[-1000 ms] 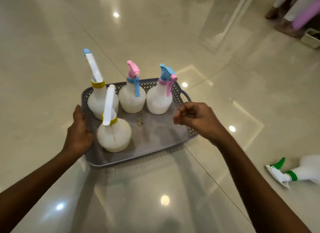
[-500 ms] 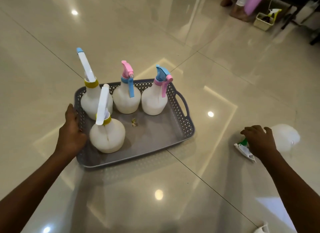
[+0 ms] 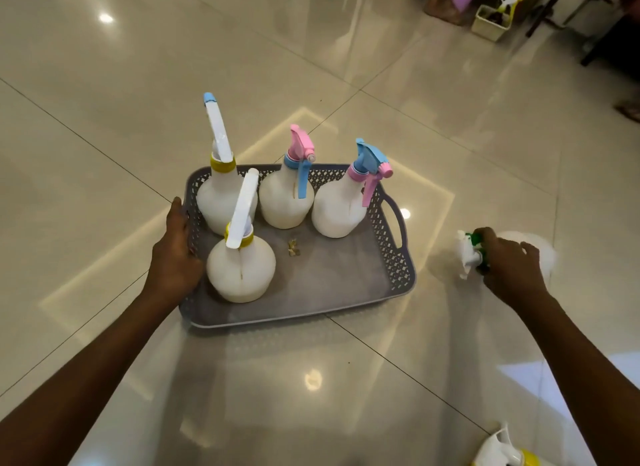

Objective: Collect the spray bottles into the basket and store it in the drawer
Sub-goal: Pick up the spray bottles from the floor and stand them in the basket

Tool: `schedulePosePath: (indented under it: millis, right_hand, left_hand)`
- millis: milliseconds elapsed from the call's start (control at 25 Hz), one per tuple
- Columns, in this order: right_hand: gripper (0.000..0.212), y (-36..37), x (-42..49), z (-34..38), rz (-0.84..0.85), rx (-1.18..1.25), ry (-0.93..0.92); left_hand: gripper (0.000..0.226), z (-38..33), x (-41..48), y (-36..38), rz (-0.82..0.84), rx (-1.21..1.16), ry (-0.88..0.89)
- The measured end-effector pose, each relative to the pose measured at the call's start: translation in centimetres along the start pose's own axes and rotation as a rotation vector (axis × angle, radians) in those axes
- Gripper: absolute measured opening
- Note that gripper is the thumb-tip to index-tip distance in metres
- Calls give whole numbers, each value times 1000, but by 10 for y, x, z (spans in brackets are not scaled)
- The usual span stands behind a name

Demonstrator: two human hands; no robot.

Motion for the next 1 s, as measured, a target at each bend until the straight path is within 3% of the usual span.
schedulePosePath:
  millis: [160,320,440,640,1000]
  right_hand:
    - [58,-76,-25,-17,-161,581,116]
    - [52,-178,-52,19,-253,836,-192]
    - [52,-208,-60,77,-177,1009,-454]
    - [66,-162,-52,172,146,1019,-535]
    - [75,-123,-25,203,200,1084,-355]
  left_hand:
    - [78,-2,0,4,3,12,-8]
    - [75,-6,4,13,11,20,-1]
    - [72,-10,5,22,23,5,0]
    - [79,-16,3,32,66,-1,-3]
    - [71,-17,4,31,23,28,-4]
Point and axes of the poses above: each hand's wrist, its own x-axis towards the middle knuckle, its own y-axis out of the palm, z = x × y, the point moved 9 cm from there along x, towards the middle knuckle, and after that the axes turned 15 degrees about -x, right-handed, at the moved point
